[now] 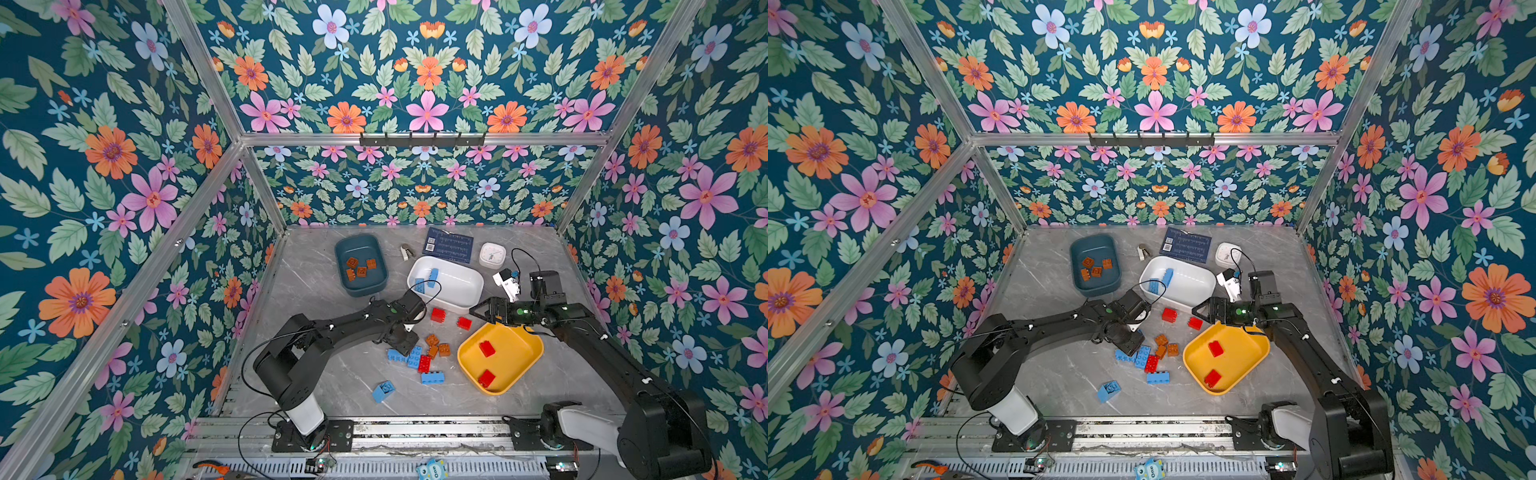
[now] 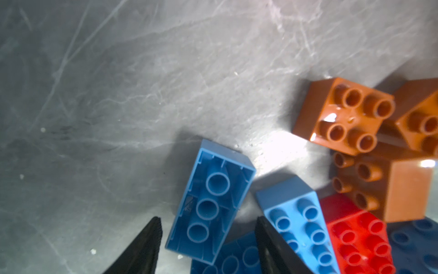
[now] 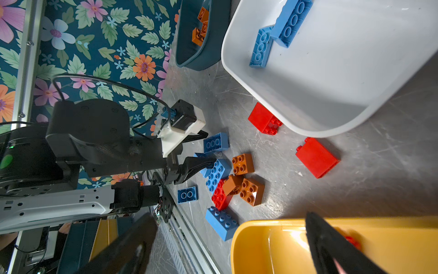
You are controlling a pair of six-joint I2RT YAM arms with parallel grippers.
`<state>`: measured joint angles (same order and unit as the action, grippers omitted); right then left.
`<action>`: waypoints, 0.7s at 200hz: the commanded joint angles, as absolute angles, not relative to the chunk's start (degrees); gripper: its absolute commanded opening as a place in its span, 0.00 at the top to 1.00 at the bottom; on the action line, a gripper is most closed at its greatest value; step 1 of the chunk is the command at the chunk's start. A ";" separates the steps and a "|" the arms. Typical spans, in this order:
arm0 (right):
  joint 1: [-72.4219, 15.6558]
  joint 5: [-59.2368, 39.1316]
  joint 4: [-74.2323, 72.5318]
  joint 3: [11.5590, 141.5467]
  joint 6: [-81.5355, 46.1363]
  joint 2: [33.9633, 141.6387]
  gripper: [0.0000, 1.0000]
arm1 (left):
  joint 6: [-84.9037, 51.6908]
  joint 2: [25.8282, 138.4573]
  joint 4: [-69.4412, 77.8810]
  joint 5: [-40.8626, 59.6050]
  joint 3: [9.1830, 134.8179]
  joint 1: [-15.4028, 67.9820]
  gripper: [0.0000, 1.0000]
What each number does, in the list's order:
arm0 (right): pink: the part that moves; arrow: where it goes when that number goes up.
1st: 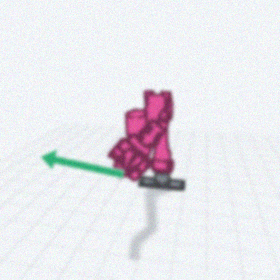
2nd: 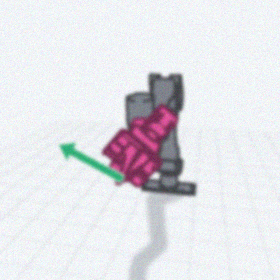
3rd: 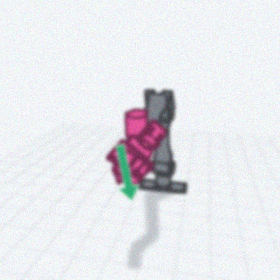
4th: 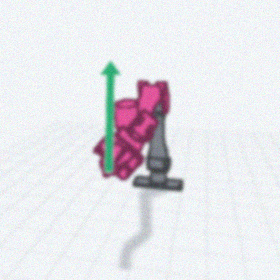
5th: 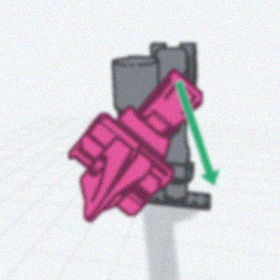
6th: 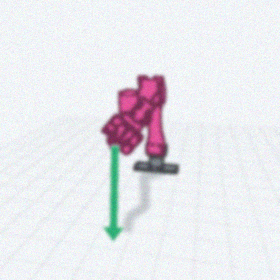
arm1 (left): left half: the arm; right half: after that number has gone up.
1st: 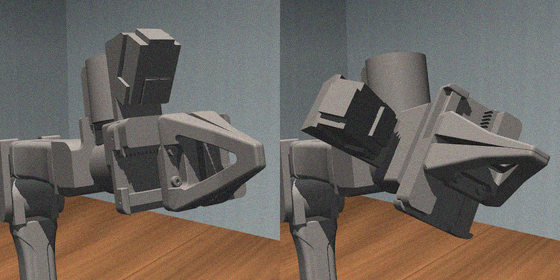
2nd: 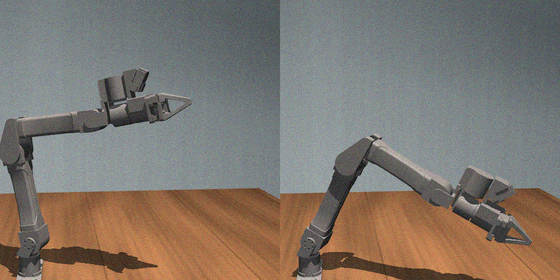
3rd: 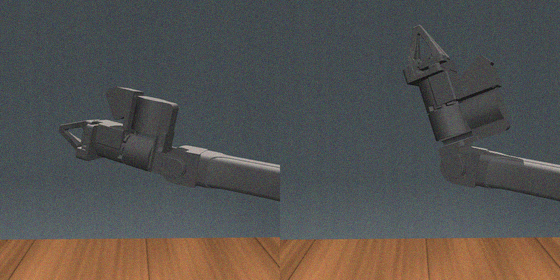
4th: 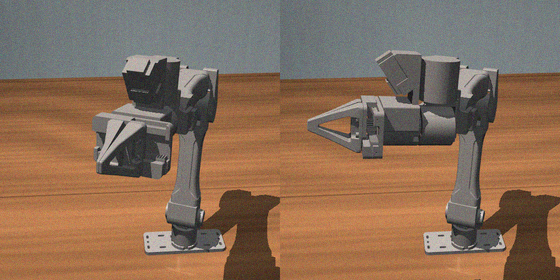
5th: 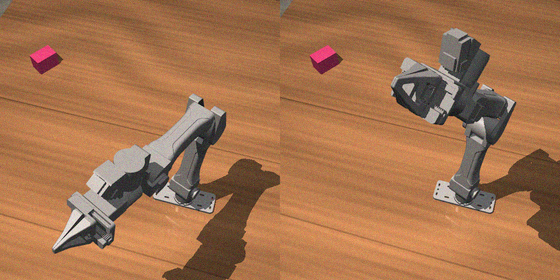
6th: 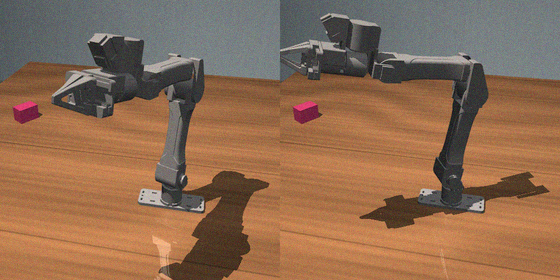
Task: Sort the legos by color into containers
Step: 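Move the left gripper back to the pile and grasp a light blue brick, then carry the light blue brick into the white tub and release it with the left gripper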
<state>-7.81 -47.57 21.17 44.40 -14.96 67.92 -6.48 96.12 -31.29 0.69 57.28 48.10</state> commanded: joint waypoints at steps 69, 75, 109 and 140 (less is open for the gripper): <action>-7.87 -47.02 20.73 44.27 -14.41 67.77 0.02 | -5.44 98.00 -29.25 -2.70 58.01 47.29 0.64; -7.87 -47.02 20.76 44.27 -14.28 67.71 0.02 | -5.47 98.08 -28.97 -2.85 58.05 47.21 0.67; -7.84 -46.46 21.39 44.56 -13.88 67.38 0.02 | -5.44 98.62 -30.08 -3.85 59.64 46.90 0.73; -7.85 -45.57 22.36 45.44 -13.45 67.04 0.01 | -5.72 97.06 -31.35 -4.52 64.24 46.32 0.73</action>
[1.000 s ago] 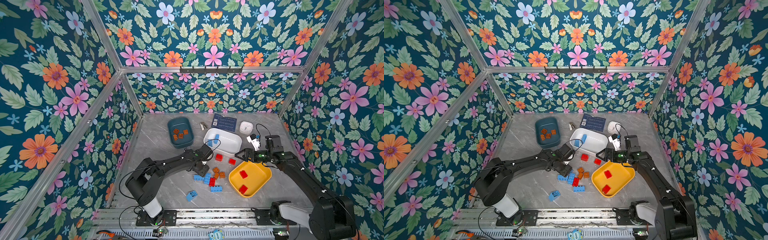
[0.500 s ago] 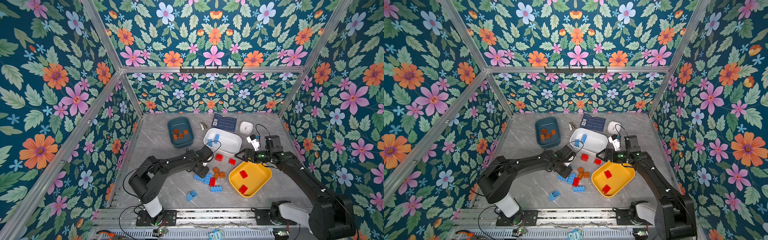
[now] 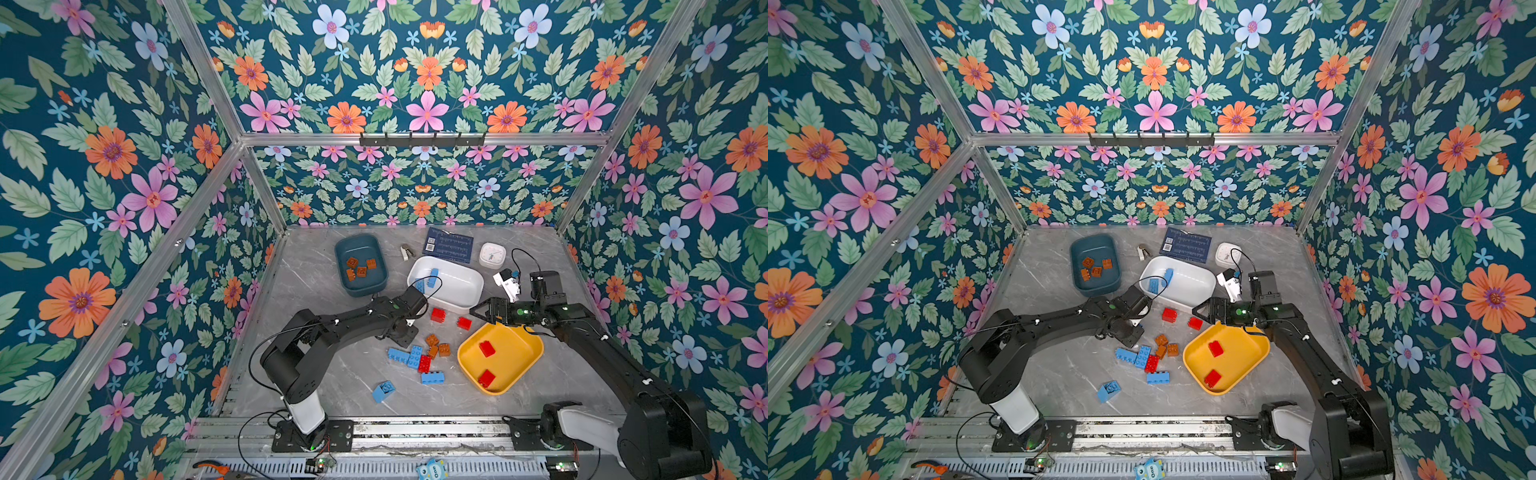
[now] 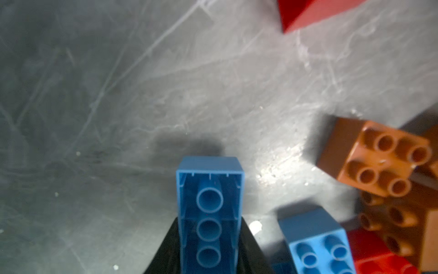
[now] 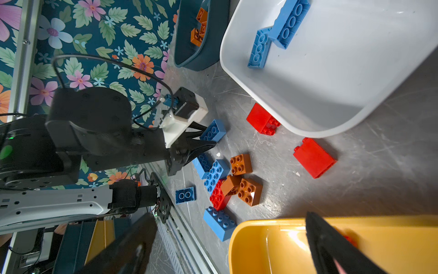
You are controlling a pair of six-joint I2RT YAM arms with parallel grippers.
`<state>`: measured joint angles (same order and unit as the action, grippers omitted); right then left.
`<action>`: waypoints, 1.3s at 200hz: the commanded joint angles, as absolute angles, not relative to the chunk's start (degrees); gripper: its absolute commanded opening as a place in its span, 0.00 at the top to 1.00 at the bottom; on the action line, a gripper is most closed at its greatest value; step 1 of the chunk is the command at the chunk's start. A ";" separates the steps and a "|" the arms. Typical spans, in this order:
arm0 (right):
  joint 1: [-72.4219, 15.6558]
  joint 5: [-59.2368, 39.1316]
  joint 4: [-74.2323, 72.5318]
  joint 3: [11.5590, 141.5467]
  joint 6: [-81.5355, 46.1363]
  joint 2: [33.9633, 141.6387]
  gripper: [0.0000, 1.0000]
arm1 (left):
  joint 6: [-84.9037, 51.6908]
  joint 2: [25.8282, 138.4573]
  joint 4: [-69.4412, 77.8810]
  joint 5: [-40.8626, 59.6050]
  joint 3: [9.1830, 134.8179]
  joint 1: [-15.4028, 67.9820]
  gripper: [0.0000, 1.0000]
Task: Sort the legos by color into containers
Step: 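Carry the light blue brick into the white tub and release it with the left gripper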
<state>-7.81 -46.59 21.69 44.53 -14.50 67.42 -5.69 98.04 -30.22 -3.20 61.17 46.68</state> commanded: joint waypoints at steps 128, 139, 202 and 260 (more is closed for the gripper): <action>-7.66 -43.95 23.63 48.32 -12.97 67.50 0.01 | -6.45 116.89 -26.25 -2.81 94.48 38.21 0.74; -7.65 -43.81 23.86 48.29 -12.81 67.46 0.01 | -6.88 118.70 -25.89 -2.52 96.58 37.73 0.74; -7.47 -43.73 24.04 47.92 -12.65 67.46 0.01 | -8.74 123.40 -25.54 0.09 101.01 36.56 0.60; -7.49 -44.52 23.29 47.78 -12.83 67.81 0.01 | -9.70 114.43 -28.49 3.09 95.86 36.72 0.30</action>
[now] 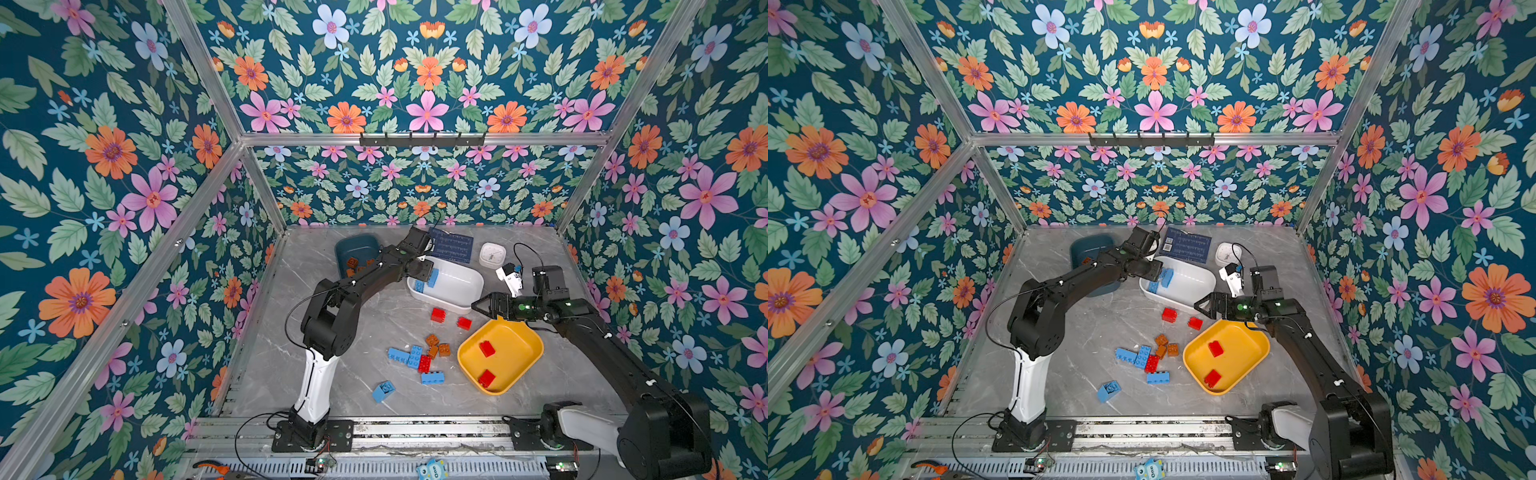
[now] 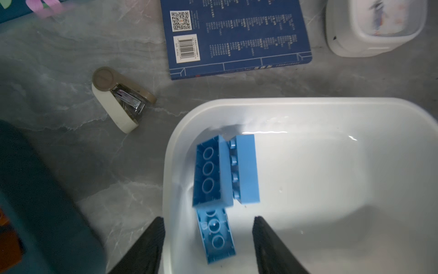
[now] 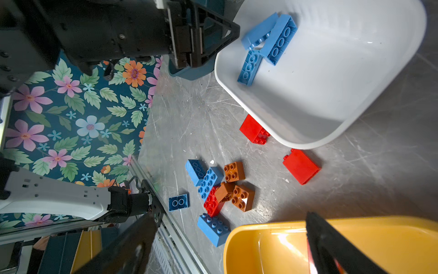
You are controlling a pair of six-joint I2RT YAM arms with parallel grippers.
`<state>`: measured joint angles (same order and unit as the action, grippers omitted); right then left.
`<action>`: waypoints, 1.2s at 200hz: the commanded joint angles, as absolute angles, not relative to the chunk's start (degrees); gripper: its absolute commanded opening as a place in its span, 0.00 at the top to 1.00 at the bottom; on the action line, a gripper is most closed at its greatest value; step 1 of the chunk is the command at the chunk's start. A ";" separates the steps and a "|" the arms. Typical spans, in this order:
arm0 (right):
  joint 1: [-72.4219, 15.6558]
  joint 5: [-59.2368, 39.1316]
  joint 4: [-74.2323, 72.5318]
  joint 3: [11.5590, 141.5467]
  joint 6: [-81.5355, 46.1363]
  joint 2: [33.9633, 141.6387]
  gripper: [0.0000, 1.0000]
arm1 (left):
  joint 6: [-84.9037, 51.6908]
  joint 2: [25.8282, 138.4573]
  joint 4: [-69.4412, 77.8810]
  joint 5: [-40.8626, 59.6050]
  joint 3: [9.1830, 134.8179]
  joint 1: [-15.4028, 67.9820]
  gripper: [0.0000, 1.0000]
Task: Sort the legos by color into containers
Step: 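Carry the light blue brick into the white tub and release it with the left gripper, then move the left gripper back to the pile and grasp a blue brick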
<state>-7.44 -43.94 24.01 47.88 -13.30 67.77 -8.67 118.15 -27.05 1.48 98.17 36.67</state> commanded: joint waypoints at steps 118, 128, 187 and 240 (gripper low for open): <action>-7.65 -47.77 22.30 48.08 -12.80 70.57 0.01 | -39.63 86.44 -34.00 -8.50 61.08 47.91 0.32; -7.84 -47.95 22.00 48.00 -12.87 70.82 0.01 | -46.37 84.60 -31.40 -8.96 57.84 49.65 0.33; -7.95 -49.46 21.09 47.41 -13.18 70.95 0.01 | -81.27 81.64 -28.37 -13.73 49.46 56.92 0.37; -7.94 -50.69 20.43 46.79 -12.73 72.02 0.01 | -91.49 84.05 -31.30 -13.74 46.76 58.81 0.43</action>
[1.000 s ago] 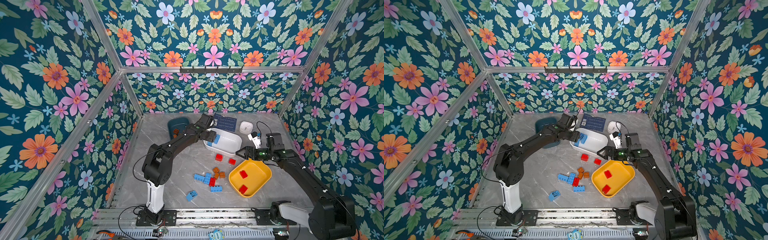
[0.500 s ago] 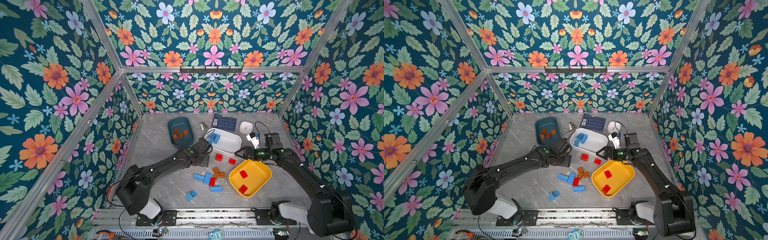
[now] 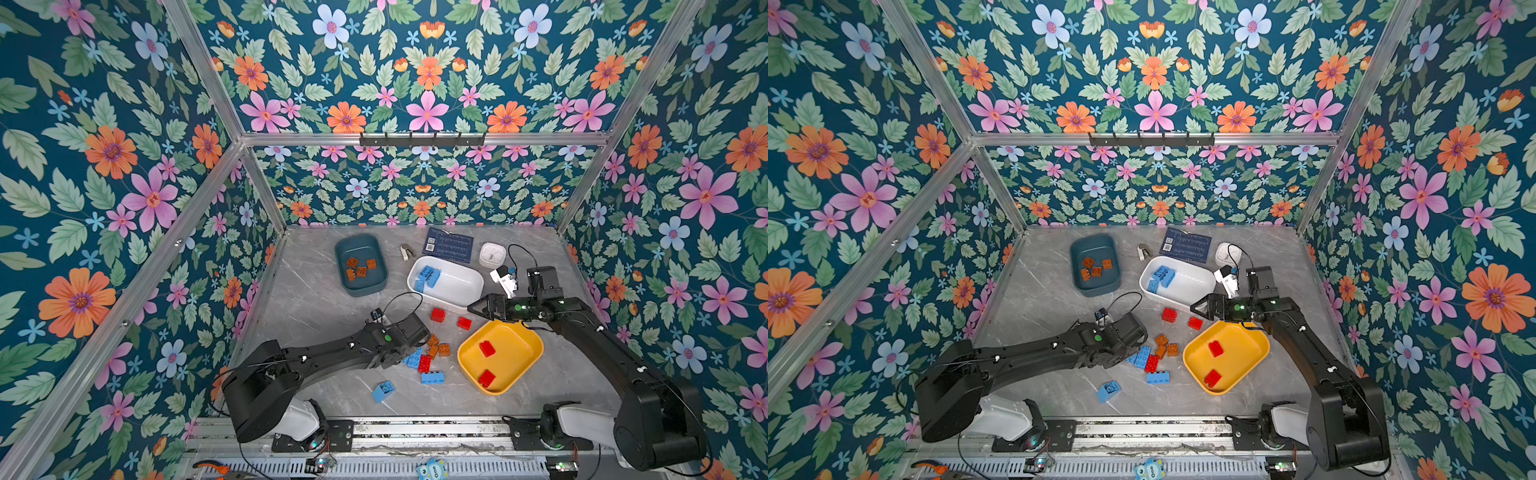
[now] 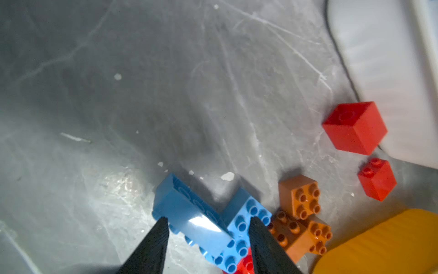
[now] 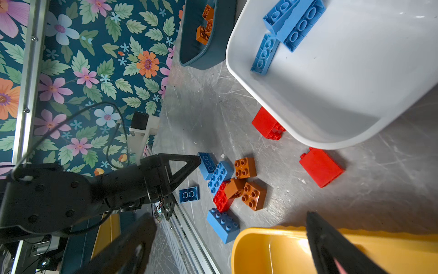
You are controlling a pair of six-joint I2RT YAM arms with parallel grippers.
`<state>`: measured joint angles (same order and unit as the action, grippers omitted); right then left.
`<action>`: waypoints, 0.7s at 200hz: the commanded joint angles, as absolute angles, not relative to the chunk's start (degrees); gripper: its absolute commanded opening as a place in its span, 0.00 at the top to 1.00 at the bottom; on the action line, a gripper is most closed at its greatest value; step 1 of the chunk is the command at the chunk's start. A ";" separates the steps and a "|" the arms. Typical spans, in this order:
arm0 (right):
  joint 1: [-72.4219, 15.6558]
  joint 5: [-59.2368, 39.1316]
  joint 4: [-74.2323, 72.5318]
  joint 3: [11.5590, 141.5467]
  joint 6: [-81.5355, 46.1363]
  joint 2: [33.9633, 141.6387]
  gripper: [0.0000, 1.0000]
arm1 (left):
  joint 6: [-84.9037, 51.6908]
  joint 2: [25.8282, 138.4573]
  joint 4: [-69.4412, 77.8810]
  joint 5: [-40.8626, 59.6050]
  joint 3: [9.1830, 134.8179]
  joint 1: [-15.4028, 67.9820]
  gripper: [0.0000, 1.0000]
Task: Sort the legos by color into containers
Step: 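Move the left gripper back to the pile and grasp a blue brick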
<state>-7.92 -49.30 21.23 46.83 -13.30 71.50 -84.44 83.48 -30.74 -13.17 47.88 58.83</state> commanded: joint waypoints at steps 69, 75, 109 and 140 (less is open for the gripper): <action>-7.91 -51.45 20.04 46.66 -12.39 72.61 0.01 | -91.85 88.38 -27.63 -12.07 45.86 58.62 0.55; -7.91 -51.45 20.19 46.60 -12.26 72.55 0.01 | -91.78 88.75 -27.52 -11.98 45.88 58.60 0.57; -7.91 -51.36 20.47 46.65 -12.21 72.30 0.01 | -91.24 88.99 -28.20 -11.94 46.14 58.54 0.74; -7.99 -51.36 20.51 47.31 -12.48 72.08 0.01 | -88.46 87.86 -29.11 -13.24 47.01 58.12 0.85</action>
<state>-7.92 -50.57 20.97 46.72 -13.08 72.55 -91.13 88.66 -27.90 -11.88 46.09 58.61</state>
